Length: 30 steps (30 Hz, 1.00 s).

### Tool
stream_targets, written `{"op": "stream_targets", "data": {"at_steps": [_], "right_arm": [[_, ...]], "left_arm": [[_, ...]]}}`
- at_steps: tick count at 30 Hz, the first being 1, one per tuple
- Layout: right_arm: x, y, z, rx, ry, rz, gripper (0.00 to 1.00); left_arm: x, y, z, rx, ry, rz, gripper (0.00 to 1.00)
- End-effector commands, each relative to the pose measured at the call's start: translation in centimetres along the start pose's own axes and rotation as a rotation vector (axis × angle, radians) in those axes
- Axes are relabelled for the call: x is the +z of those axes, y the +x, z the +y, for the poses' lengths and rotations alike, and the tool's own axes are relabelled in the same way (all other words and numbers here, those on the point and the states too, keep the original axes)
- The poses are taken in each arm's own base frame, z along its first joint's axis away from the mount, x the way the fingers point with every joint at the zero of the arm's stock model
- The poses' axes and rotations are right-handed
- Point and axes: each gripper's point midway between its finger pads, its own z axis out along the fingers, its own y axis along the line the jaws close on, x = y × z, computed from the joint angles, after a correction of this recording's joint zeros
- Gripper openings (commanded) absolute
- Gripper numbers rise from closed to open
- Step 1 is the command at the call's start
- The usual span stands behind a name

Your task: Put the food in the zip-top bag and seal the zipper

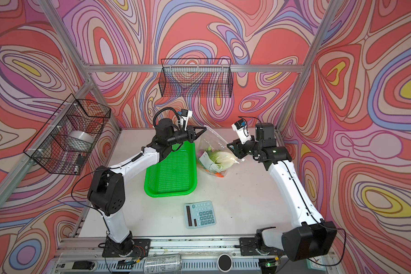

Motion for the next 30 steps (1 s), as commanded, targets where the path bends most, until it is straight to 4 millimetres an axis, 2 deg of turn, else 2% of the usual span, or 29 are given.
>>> {"op": "stream_targets", "data": {"at_steps": [1,6,13,17,19,25,30], "right_arm": [[-0.3,-0.3,-0.3,-0.023,-0.032,-0.037,0.40],[0.3,0.2,0.1,-0.016,-0.087,-0.036,0.40],[1.0,0.9,0.1,0.007,-0.118,-0.025,0.34],[1.5,2.0,-0.3,0.023,-0.099,-0.001,0.34],[1.6,2.3,-0.5,0.032,-0.093,-0.006,0.33],[1.0,2.1,-0.5,0.031,-0.072,-0.025,0.21],[0.4,1.9,-0.6,0.025,-0.050,-0.045,0.20]], "left_arm": [[-0.7,-1.5,-1.0,0.051,0.031,-0.036,0.00],[-0.7,-1.5,-1.1,0.048,0.038,-0.034,0.00],[-0.9,-1.4,-1.1,0.049,0.031,-0.030,0.00],[-0.9,-1.6,-1.1,0.048,0.031,-0.033,0.00],[-0.8,-1.6,-1.0,0.046,0.031,-0.032,0.00],[-0.9,-1.6,-1.0,0.047,0.027,-0.025,0.00],[-0.9,-1.5,-0.9,0.043,0.023,-0.025,0.00]]}}
